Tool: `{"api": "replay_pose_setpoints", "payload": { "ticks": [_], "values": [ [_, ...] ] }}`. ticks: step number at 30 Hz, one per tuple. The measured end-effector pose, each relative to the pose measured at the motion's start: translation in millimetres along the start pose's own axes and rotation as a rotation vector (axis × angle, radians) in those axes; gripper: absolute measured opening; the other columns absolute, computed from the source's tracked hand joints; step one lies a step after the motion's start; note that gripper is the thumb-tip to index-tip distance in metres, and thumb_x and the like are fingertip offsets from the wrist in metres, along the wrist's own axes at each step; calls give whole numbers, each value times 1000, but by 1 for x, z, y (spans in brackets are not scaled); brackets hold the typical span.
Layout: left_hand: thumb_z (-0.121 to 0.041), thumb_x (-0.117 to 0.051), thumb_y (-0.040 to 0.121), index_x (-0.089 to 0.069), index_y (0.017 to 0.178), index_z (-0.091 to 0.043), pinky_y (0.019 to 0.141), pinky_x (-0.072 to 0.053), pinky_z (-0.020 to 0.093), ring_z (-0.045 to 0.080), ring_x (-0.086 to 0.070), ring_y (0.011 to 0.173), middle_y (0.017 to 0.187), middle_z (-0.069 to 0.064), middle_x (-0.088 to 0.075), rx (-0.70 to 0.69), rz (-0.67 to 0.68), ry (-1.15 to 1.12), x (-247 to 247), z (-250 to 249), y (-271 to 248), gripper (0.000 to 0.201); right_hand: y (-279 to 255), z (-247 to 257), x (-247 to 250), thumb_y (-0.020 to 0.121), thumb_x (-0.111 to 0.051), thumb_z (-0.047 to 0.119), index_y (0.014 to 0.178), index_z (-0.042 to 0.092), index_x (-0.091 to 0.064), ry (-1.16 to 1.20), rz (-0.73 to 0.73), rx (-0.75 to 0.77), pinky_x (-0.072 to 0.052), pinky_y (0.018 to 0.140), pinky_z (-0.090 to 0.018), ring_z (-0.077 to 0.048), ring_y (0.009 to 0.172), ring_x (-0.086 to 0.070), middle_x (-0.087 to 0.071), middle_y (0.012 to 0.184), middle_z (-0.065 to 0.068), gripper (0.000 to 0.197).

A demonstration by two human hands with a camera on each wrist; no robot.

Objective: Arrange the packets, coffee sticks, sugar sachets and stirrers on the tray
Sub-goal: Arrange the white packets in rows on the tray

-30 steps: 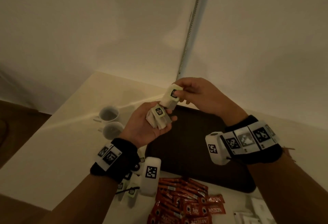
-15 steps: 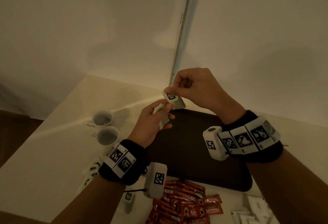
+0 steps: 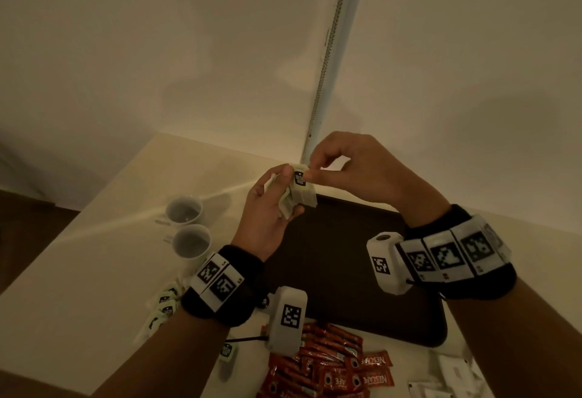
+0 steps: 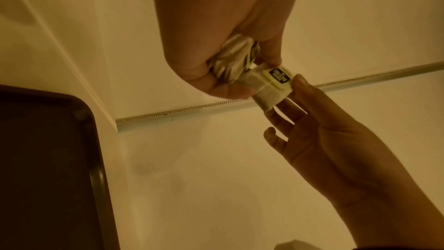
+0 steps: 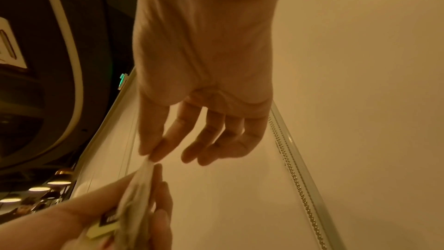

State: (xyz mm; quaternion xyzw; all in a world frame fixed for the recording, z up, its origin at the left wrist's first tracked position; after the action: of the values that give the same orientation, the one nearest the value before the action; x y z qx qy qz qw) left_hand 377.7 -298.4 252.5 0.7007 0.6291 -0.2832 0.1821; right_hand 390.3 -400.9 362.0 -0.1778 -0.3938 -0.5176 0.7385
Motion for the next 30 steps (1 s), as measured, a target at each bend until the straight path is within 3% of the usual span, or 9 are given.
{"api": "replay_pose_setpoints", "payload": {
  "ticks": [4, 6, 9, 12, 15, 19, 24, 28, 30],
  "values": [
    [-29, -56, 89, -63, 88, -24, 58, -49, 21, 6, -64, 73, 82, -7, -68, -12, -34, -27, -1, -1, 2, 8, 0, -5, 7, 80, -68, 42, 76, 25, -65, -30, -102, 9, -41, 65, -7, -2, 77, -58, -62, 82, 13, 18],
    [-26, -55, 92, -63, 87, -24, 57, -49, 20, 7, -64, 73, 82, -7, -68, -17, -45, -31, -1, -1, 3, 10, 0, -5, 4, 78, -70, 41, 80, 27, -66, -40, -88, 33, -41, 63, -7, -1, 78, -58, -63, 85, 13, 15],
    [-25, -54, 93, -62, 87, -22, 56, -49, 20, 7, -64, 71, 80, -6, -68, -27, -54, -30, -3, 0, 5, 10, -1, -10, 5, 81, -69, 38, 77, 19, -66, -16, -126, 28, -42, 62, -9, -5, 75, -58, -62, 79, 9, 20],
    [-28, -57, 89, -62, 87, -21, 56, -49, 21, 8, -64, 72, 81, -5, -67, -52, -53, 18, -5, 0, 5, 9, -1, -10, 3, 80, -71, 35, 88, 21, -67, 1, -117, 38, -42, 62, -9, -3, 77, -59, -64, 85, 8, 17],
    [-32, -60, 82, -62, 90, -19, 58, -50, 23, 10, -64, 74, 84, -3, -68, -68, -48, 15, -7, -1, 7, 15, -1, -14, 4, 79, -73, 32, 79, 15, -66, 40, -125, 12, -41, 60, -9, -5, 72, -58, -64, 78, 6, 19],
    [-31, -58, 87, -61, 93, -20, 56, -50, 22, 9, -64, 75, 85, -4, -67, -48, -34, 1, -9, 2, 7, 13, 0, -14, 0, 81, -71, 31, 83, 18, -68, 60, -93, -8, -43, 63, -8, 0, 68, -59, -65, 74, 12, 13],
    [-39, -61, 76, -59, 118, -23, 59, -52, 22, 9, -65, 83, 98, -2, -67, 19, 57, 35, -16, 16, 0, 45, 1, -21, 3, 77, -76, 19, 68, 11, -59, 254, -130, -88, -49, 54, -19, -6, 54, -59, -63, 64, -1, 21],
    [-31, -62, 79, -61, 105, -23, 57, -51, 22, 10, -66, 81, 90, -4, -69, 64, 68, 41, -15, 27, -3, 27, 1, -26, 1, 75, -77, 8, 90, 13, -62, 426, -144, -128, -55, 57, -23, -18, 59, -63, -63, 78, -15, 21],
    [-30, -62, 81, -63, 100, -23, 58, -51, 22, 9, -66, 81, 91, -3, -70, 50, 43, 30, -10, 28, -2, 20, 2, -25, -2, 79, -73, 10, 100, 16, -66, 400, -122, -114, -56, 61, -24, -19, 64, -65, -62, 85, -12, 22]
  ]
}}
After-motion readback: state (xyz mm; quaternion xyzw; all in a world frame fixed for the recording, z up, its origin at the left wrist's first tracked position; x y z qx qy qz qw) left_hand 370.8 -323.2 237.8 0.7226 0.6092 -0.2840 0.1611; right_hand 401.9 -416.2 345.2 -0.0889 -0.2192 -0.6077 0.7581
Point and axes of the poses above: each hand's wrist, its own y-axis towards the middle knuckle, its own x-axis out of the back of the hand, z = x × y, the point moved 9 cm from there along y, towards the middle knuckle
